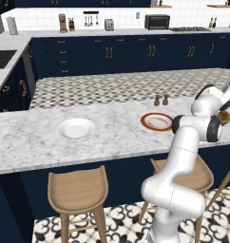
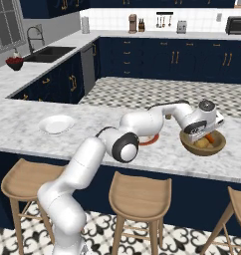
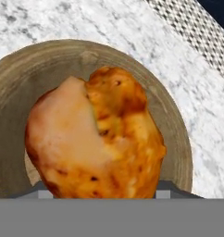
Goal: Pick the chicken drumstick and potato from their plates and place them in the bowl. Then put the bowl in the fridge.
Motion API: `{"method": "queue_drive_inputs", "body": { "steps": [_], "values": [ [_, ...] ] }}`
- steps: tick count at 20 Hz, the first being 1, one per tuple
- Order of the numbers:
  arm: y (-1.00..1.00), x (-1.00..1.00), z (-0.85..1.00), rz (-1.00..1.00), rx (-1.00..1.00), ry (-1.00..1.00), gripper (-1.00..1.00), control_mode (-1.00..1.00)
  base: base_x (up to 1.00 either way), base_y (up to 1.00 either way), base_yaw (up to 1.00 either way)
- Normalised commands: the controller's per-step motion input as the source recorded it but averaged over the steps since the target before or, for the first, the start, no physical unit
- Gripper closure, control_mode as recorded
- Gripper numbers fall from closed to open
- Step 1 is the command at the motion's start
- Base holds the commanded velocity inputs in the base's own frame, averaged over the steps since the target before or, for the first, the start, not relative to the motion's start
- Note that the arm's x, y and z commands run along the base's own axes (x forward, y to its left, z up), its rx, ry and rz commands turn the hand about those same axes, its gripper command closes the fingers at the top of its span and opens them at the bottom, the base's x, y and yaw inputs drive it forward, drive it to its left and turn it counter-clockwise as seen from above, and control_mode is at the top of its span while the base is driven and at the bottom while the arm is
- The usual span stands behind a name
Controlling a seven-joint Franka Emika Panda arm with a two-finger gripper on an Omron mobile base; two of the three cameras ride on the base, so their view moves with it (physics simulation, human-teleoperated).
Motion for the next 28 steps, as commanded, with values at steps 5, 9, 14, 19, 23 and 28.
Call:
{"method": "queue_drive_inputs", "body": {
  "steps": [5, 9, 14, 19, 23, 28],
  "values": [
    [0.00, 0.02, 0.00, 0.09, -0.05, 0.08, 1.00, -1.00, 0.00, 0.00, 0.00],
    [0.00, 0.00, -0.07, 0.08, 0.00, 0.04, 1.00, -1.00, 0.00, 0.00, 0.00],
    [0.00, 0.01, -0.10, 0.07, 0.00, 0.03, -1.00, -1.00, 0.00, 0.00, 0.00],
    [0.01, 0.12, -0.06, 0.03, 0.00, 0.06, -1.00, -1.00, 0.00, 0.00, 0.00],
    [0.04, 0.21, -0.02, 0.01, 0.00, 0.07, -1.00, -1.00, 0.00, 0.00, 0.00],
    [0.00, 0.31, 0.00, 0.03, 0.00, 0.08, -1.00, -1.00, 0.00, 0.00, 0.00]
  ]
}}
